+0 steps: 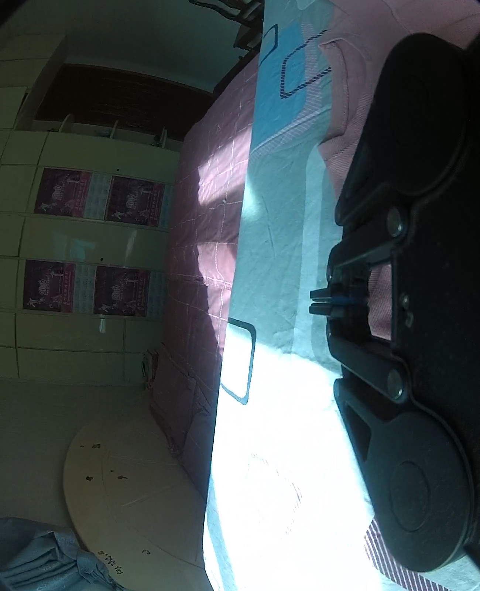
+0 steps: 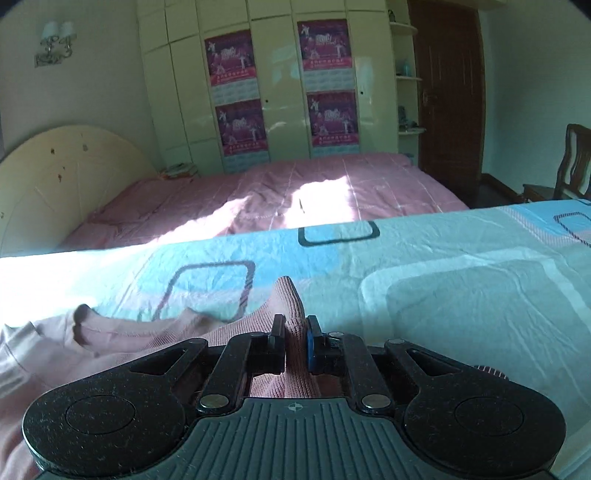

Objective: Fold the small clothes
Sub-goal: 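Lift the held hem with both tools and fold it toward the collar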

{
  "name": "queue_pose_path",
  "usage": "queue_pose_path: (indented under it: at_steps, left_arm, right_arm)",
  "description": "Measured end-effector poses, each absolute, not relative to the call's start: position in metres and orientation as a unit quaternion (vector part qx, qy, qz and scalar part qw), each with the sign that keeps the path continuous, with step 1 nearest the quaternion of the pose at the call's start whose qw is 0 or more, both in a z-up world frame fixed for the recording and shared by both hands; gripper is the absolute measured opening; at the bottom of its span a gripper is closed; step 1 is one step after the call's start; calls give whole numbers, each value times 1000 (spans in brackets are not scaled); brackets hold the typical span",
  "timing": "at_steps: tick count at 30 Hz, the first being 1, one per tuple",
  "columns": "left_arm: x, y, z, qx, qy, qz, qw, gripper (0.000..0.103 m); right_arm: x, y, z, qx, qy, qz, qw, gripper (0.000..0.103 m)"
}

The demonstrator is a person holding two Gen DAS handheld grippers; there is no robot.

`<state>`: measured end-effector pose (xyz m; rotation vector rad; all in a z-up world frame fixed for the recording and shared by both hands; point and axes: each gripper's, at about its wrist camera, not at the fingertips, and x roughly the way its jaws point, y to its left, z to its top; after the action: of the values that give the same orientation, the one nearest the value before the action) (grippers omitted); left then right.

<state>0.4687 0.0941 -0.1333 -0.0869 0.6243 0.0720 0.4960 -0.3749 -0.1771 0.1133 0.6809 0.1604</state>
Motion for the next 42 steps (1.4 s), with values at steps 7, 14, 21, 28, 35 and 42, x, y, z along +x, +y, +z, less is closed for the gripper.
queue_pose_path:
  at_steps: [7,14,21,28,35,42]
  left_arm:
    - [468,89,-141,-56,358,-48,931,74]
    - [485,74,-168,-25,411,-71,909,49]
    - [474,66,-157,12,370,-62,927,9]
    - [466,82,-128,-26,277,25,960,0]
    - [476,73,-150,-34,344,-10,938,6]
    - [483,73,-161,-14,384,-50,922,70]
  right_arm:
    - [493,-389,-186,88,359,98,924,12]
    - [493,-392,-190,88,384,118,911,28]
    - [493,-387,-189,68,389,131,909,8]
    - [481,-381,-166,75,308,119,941,8]
    - [489,-371,-189,60,340,107,932,8]
    - [483,-385,-194,62,359,113,924,9]
